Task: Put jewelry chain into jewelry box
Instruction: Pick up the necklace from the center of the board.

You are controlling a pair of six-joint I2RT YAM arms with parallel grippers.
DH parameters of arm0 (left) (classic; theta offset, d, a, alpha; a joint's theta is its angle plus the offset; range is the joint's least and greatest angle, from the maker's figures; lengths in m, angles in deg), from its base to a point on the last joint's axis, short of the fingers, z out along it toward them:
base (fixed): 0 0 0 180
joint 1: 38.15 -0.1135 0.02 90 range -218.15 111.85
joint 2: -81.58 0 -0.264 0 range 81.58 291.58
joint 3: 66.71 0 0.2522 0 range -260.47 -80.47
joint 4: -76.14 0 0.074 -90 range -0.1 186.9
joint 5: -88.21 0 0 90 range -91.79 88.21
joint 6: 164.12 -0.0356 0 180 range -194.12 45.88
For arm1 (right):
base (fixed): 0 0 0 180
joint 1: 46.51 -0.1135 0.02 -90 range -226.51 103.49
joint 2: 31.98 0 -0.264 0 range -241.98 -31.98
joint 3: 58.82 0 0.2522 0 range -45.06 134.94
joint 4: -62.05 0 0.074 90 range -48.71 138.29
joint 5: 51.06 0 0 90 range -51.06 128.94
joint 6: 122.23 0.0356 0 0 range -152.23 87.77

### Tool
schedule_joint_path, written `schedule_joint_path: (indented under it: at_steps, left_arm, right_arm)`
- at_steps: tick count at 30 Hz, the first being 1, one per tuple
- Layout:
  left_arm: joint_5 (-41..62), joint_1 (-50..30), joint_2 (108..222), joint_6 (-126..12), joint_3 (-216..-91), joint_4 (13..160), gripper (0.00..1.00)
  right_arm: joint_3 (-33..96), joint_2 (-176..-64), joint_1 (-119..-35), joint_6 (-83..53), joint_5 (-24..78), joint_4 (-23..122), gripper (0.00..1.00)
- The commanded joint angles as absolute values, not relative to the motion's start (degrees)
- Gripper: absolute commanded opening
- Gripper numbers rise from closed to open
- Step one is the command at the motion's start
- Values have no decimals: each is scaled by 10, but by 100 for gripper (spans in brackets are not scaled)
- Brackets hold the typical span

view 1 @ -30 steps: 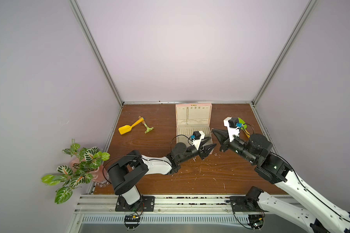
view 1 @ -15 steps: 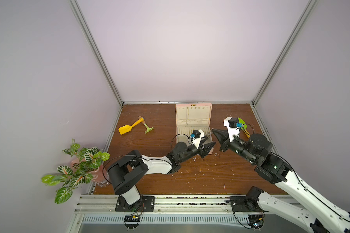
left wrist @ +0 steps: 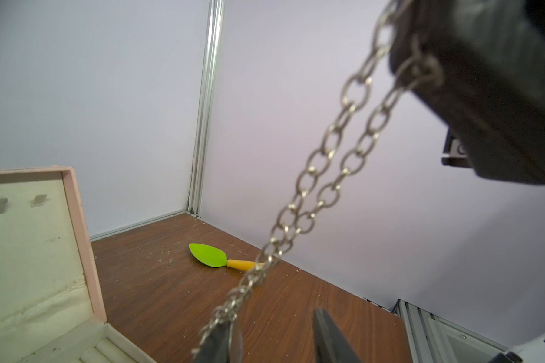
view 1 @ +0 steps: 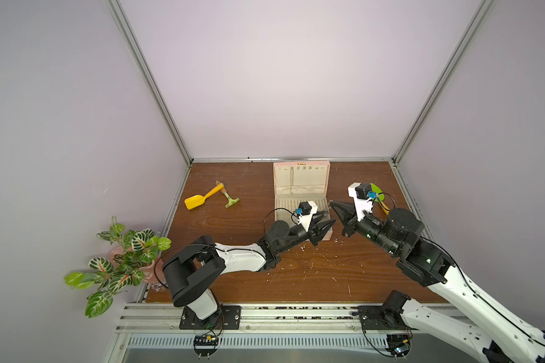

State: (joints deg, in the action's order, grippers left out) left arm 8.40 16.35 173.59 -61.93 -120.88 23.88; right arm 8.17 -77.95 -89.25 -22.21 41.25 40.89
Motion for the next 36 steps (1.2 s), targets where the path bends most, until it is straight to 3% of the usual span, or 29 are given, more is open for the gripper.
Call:
schedule_joint_path:
  at_steps: [1, 5, 10, 16, 25, 36]
  left_arm:
    - [97, 159, 1725, -624, -1208, 232, 37]
    - [105, 158, 1728, -620, -1208, 232, 27]
    - [102, 159, 1731, -615, -1208, 232, 22]
    - [95, 158, 1725, -615, -1201, 232, 1]
    - [176, 157, 1669, -586, -1152, 277, 1]
    - [240, 158, 1634, -600, -1236, 576, 1]
  right_arm:
    - [80, -773, -895, -215, 423, 420, 0]
    - [80, -772, -894, -213, 424, 420, 0]
    - [80, -770, -894, -214, 426, 420, 0]
    - [74, -770, -894, -210, 434, 423, 0]
    - [15, -790, -889, -150, 505, 419, 0]
    - [-201, -780, -873, -61, 358, 599, 0]
